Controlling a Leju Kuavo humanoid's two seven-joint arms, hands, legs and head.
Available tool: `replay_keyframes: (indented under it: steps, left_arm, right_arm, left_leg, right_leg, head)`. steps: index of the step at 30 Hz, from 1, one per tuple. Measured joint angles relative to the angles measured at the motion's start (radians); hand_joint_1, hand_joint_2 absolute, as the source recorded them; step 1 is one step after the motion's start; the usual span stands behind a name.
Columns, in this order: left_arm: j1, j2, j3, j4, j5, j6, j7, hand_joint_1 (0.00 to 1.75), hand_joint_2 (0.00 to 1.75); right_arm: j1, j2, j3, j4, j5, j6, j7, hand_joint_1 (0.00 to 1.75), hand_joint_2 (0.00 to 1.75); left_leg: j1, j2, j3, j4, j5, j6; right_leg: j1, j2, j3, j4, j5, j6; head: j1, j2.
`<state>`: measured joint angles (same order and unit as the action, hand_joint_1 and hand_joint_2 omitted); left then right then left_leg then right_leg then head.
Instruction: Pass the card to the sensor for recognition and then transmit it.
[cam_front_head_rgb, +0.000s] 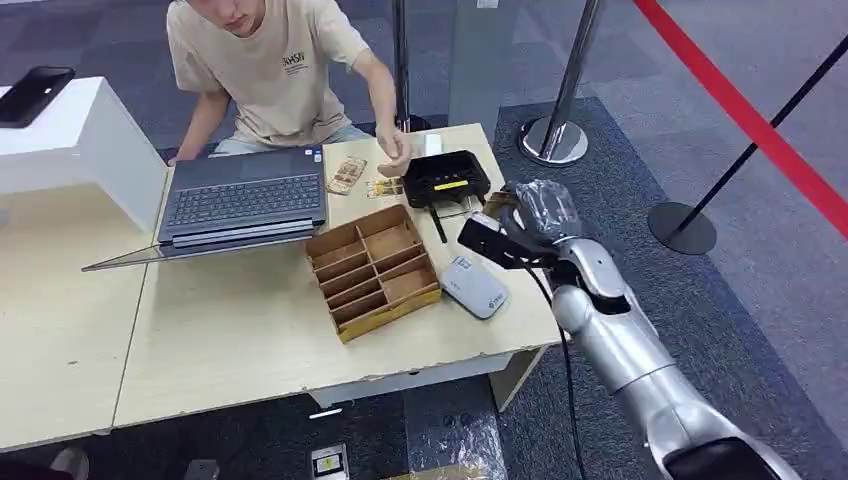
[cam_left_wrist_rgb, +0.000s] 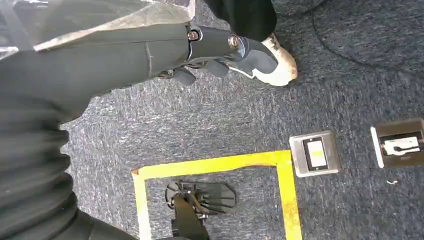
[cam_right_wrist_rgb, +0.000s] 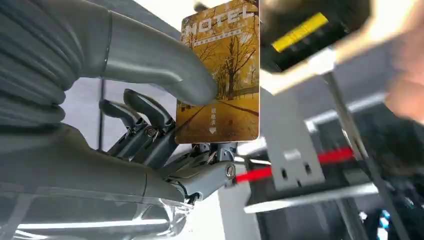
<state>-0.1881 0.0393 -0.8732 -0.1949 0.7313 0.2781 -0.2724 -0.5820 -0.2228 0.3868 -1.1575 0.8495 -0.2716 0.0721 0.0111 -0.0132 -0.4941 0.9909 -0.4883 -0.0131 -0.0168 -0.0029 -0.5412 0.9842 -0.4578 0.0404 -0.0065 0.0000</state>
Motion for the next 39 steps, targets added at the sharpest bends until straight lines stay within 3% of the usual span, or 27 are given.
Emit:
replay_keyframes:
  steps: [3,7,14,21,27,39]
  left_arm:
    - [0.0,0.001,0.0,0.0,-0.002,0.001,-0.001,0.0,1.75]
    - [-0.001,0.002,0.0,0.0,-0.007,0.002,-0.001,0.0,1.75]
    - [-0.016,0.0,0.0,0.0,-0.038,-0.002,0.019,0.0,1.75]
    - [-0.033,-0.005,-0.009,-0.002,-0.061,-0.014,0.035,0.0,1.75]
    - [-0.045,-0.012,-0.018,-0.002,-0.072,-0.019,0.039,0.0,1.75]
    - [-0.056,-0.021,-0.033,-0.003,-0.078,-0.022,0.048,0.0,1.75]
  right_arm:
    - [0.005,0.0,-0.015,-0.113,-0.096,0.01,-0.022,1.75,1.75]
    - [0.018,0.02,-0.014,-0.206,-0.124,-0.005,-0.043,1.75,1.75]
    - [0.015,0.096,0.008,-0.201,-0.072,-0.168,-0.166,1.75,1.75]
    - [-0.071,0.143,0.029,-0.056,-0.035,-0.233,-0.232,1.75,1.75]
    - [-0.178,0.173,0.034,0.142,-0.086,-0.289,-0.299,1.75,1.75]
    - [-0.282,0.196,0.036,0.401,-0.053,-0.341,-0.323,1.75,1.75]
  left_leg:
    - [0.0,0.0,0.0,0.0,0.0,0.0]
    - [0.001,0.0,0.0,0.0,0.0,0.0]
    - [0.001,0.0,-0.001,0.0,0.0,0.0]
    - [0.001,0.0,-0.002,0.0,0.0,0.0]
    - [0.001,-0.001,-0.002,0.0,0.0,0.0]
    - [0.001,-0.001,-0.002,0.0,0.0,0.0]
  right_leg:
    - [0.0,0.0,0.0,0.0,0.0,0.0]
    - [0.001,0.0,0.0,0.0,0.0,0.0]
    - [0.001,0.0,0.0,0.0,0.0,0.0]
    - [0.001,0.0,0.0,0.0,0.0,0.0]
    - [0.001,0.0,-0.001,0.0,0.0,0.0]
    - [0.001,0.0,-0.002,0.0,0.0,0.0]
  head:
    - [0.0,0.0]
    - [0.0,0.0]
    - [0.0,0.0]
    - [0.0,0.0]
    - [0.0,0.0]
    - [0.0,0.0]
